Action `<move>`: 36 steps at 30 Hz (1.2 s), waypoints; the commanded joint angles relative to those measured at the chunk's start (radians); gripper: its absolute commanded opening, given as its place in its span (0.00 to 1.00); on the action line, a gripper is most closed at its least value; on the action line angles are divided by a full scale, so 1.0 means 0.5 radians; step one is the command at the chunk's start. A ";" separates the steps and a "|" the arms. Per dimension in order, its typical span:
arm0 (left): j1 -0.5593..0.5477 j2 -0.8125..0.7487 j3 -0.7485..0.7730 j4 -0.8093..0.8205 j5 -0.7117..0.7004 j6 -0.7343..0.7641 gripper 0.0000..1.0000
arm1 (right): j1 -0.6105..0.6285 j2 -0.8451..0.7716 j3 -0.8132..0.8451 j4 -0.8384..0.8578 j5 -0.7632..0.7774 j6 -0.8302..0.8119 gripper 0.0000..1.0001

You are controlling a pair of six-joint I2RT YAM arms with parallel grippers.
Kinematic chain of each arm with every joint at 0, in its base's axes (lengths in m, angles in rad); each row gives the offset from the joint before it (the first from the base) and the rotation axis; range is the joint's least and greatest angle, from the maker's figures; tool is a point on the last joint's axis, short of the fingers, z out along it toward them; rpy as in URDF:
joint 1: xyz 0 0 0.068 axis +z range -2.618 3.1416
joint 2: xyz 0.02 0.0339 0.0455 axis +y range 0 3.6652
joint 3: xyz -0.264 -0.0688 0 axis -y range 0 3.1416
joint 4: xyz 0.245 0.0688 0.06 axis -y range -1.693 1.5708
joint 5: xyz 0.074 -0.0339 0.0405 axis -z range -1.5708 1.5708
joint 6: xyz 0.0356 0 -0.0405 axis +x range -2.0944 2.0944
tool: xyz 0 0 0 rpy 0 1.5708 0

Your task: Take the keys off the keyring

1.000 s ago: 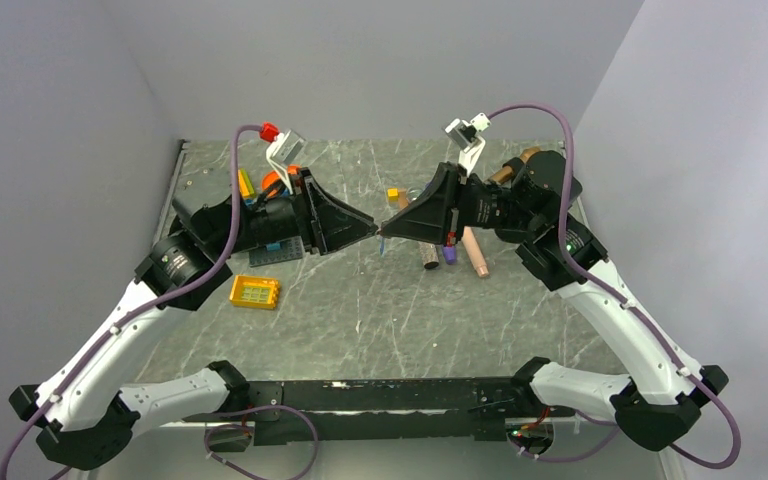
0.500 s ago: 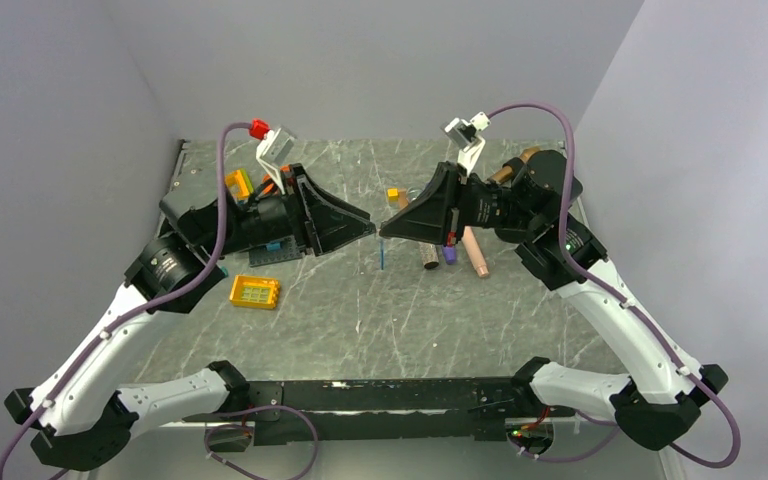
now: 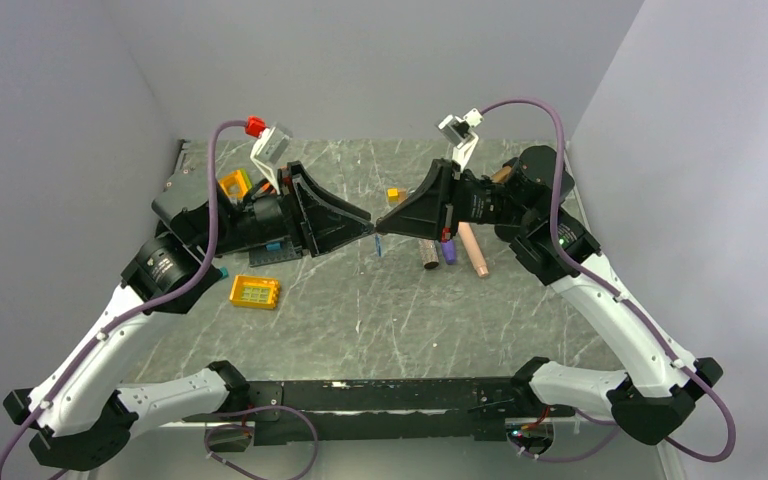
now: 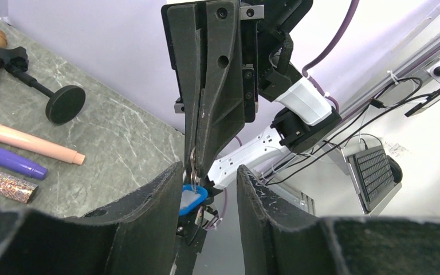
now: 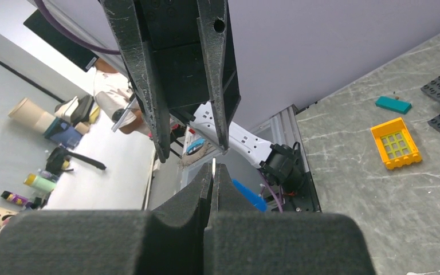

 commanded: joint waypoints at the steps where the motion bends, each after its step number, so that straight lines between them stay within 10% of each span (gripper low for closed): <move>1: -0.008 -0.009 0.030 0.024 -0.001 0.032 0.45 | 0.003 -0.015 0.071 0.113 -0.018 0.013 0.00; 12: -0.121 0.145 0.163 -0.131 0.024 0.112 0.32 | 0.003 -0.010 0.082 0.130 0.001 0.014 0.00; 20: -0.171 0.152 0.220 -0.159 -0.072 0.164 0.00 | 0.003 -0.035 0.066 0.098 0.006 -0.004 0.00; 26: -0.172 0.188 0.323 -0.282 -0.037 0.225 0.02 | 0.003 -0.044 0.064 0.079 0.003 -0.019 0.00; 32: -0.171 0.264 0.454 -0.446 0.067 0.307 0.31 | 0.003 -0.032 0.076 0.090 -0.008 -0.007 0.00; 36: -0.172 0.276 0.501 -0.538 0.056 0.373 0.26 | 0.003 -0.033 0.082 0.078 -0.009 -0.009 0.00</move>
